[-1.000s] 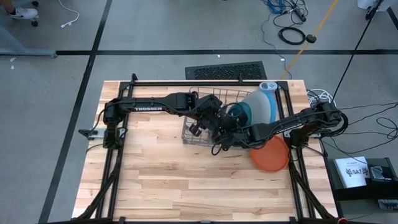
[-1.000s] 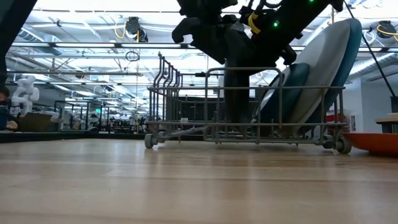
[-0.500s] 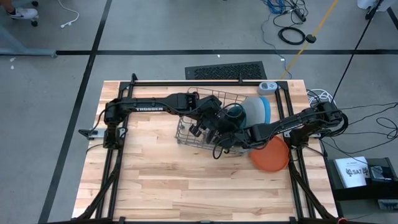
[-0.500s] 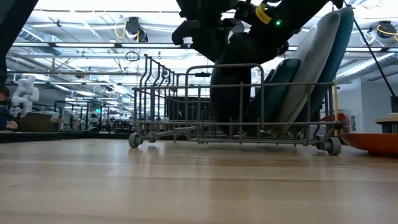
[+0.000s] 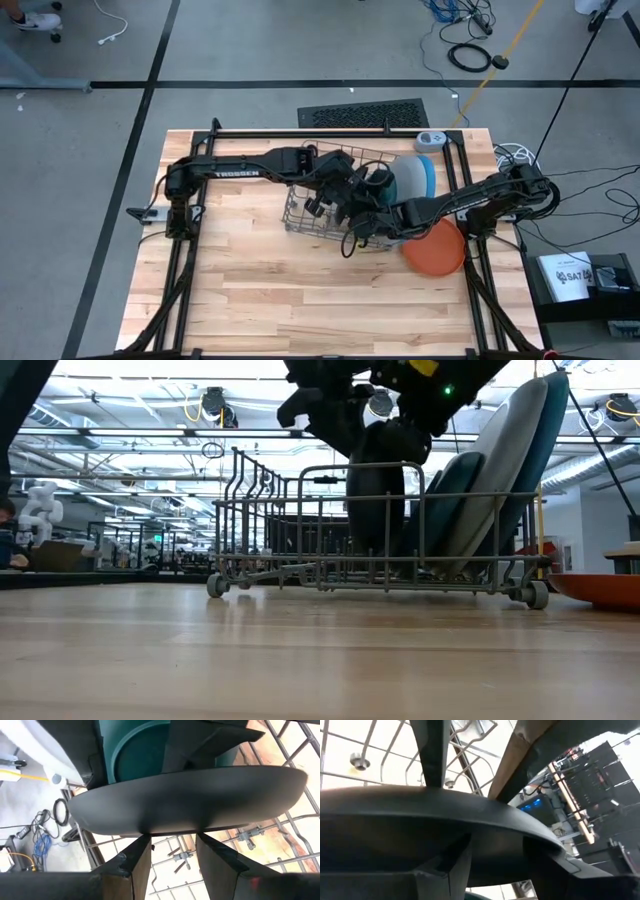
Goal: Sort dishes
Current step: Put the black plate into the dish rack, then put the orange plate into the dish rack
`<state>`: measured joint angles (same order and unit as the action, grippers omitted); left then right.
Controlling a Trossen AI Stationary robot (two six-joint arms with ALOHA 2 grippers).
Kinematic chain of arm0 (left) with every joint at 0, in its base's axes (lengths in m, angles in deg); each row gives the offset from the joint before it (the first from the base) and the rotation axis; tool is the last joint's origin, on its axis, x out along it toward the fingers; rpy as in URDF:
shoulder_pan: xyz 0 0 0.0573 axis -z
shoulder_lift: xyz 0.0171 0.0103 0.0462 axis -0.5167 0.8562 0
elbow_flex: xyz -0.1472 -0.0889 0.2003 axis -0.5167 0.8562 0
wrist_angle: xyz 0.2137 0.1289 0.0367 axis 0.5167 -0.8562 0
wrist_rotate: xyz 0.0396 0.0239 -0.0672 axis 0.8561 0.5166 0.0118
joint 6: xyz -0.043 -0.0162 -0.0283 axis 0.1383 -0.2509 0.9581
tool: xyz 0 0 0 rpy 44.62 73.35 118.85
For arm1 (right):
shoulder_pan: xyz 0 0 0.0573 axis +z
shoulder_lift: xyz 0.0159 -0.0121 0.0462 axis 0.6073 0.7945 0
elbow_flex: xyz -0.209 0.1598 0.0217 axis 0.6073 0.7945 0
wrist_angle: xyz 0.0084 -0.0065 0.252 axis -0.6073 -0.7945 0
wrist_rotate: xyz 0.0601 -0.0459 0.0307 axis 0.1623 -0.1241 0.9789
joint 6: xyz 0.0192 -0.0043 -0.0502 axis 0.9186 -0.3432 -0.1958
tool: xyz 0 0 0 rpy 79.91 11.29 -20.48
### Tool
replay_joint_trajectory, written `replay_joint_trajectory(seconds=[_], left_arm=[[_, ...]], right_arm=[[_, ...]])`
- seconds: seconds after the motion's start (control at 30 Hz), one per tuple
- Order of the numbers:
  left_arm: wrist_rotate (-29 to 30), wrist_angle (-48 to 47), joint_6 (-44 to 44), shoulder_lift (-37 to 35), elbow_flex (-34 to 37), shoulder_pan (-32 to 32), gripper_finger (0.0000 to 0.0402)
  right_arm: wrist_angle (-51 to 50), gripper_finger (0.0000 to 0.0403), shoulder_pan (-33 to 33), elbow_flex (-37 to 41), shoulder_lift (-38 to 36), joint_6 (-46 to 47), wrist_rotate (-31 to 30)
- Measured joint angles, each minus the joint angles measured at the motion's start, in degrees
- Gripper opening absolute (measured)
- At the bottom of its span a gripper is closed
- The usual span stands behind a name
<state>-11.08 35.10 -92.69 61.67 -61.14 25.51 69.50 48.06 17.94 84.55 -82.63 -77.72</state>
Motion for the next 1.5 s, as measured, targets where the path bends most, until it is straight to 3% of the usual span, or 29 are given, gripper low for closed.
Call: replay_joint_trajectory(seconds=[0.37, 0.67, 0.87, 1.13, 1.3, 1.5], left_arm=[[0.3, -1.4, 1.4, 0.3, 0.1, 0.0, 0.0154], [1.3, -4.8, 4.2, 0.0, 0.3, 0.2, 0.0154], [0.9, -5.1, 4.3, -0.1, 0.3, 0.6, 0.0154], [0.8, -5.2, 4.4, -0.2, 0.3, 0.5, 0.0154], [0.8, -5.2, 4.4, -0.3, 0.2, 0.5, 0.0154], [0.8, -5.3, 4.4, -0.3, 0.2, 0.5, 0.0154]], right_arm=[[-4.8, 0.0193, 0.2, -1.6, -0.1, 11.1, 11.5], [-1.0, 0.0239, 0.8, -2.0, -0.3, 5.5, 11.7], [-2.6, 0.0257, 2.6, -1.9, -0.2, 7.3, 14.0], [-10.6, 0.0261, 3.7, -1.8, -0.2, 16.7, 18.6], [-12.2, 0.0261, 5.0, -2.1, -0.1, 17.9, 19.4], [-19.8, 0.0261, 7.7, -8.9, -0.1, 18.0, 19.3]])
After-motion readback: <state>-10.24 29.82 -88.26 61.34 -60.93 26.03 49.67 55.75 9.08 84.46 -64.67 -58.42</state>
